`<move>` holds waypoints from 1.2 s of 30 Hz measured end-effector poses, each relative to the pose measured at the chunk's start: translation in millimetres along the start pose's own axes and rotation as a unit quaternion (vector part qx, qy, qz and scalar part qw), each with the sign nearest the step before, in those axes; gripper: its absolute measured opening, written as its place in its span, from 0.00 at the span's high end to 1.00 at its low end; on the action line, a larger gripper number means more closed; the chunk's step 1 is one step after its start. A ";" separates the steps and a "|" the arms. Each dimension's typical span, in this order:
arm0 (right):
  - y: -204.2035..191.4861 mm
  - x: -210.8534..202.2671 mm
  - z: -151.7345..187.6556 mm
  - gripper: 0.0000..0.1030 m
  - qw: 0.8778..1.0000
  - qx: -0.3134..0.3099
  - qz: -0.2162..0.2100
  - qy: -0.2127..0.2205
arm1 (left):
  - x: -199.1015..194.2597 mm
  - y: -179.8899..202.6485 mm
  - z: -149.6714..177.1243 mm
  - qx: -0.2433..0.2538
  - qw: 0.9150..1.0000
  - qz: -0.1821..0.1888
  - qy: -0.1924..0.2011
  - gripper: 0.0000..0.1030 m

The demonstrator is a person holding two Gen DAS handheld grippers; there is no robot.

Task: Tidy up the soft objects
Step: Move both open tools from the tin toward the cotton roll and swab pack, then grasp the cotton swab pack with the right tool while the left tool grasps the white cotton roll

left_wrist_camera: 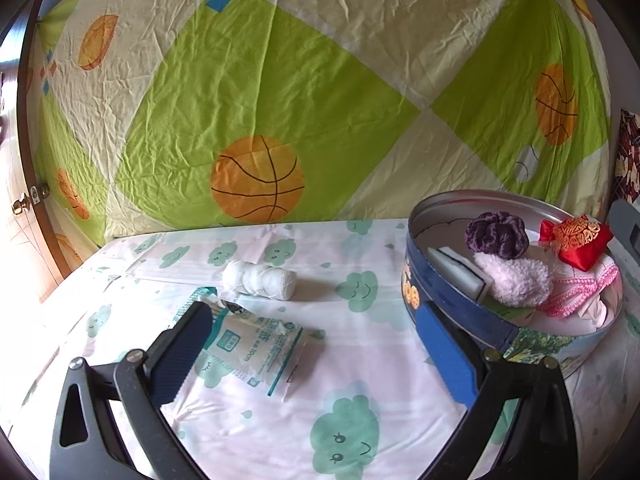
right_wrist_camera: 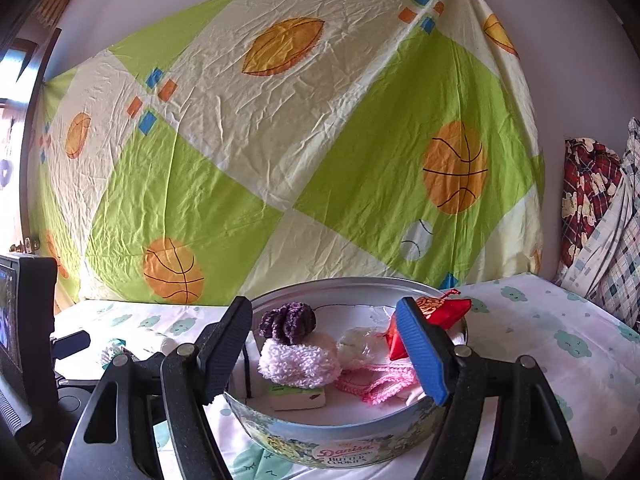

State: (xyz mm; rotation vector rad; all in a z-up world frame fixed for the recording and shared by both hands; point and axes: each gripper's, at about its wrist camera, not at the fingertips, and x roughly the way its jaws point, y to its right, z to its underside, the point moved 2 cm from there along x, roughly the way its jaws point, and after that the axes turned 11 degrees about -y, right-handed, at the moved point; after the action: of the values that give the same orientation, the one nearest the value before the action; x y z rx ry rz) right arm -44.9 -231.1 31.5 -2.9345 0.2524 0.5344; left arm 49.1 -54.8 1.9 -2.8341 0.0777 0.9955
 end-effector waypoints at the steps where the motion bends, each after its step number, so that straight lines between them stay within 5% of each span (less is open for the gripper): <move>1: -3.2 -0.1 0.4 0.26 1.000 -0.002 -0.002 -0.001 | 0.7 -3.2 0.7 -0.001 1.000 -0.001 -0.002 0.00; 26: -119.6 31.6 15.1 0.26 0.992 -0.040 -0.096 -0.077 | 37.4 -150.4 4.5 -0.091 0.992 -0.075 -0.035 0.00; 36: -179.9 68.7 23.1 0.26 0.967 -0.105 -0.167 -0.162 | 57.8 -197.5 -0.1 -0.114 0.985 -0.119 -0.045 0.00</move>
State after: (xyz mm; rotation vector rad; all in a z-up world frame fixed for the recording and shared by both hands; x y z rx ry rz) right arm 45.1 -61.1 6.1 -2.9251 -0.3518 1.0201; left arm 112.7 140.4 -12.2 -2.8991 -0.3983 1.1400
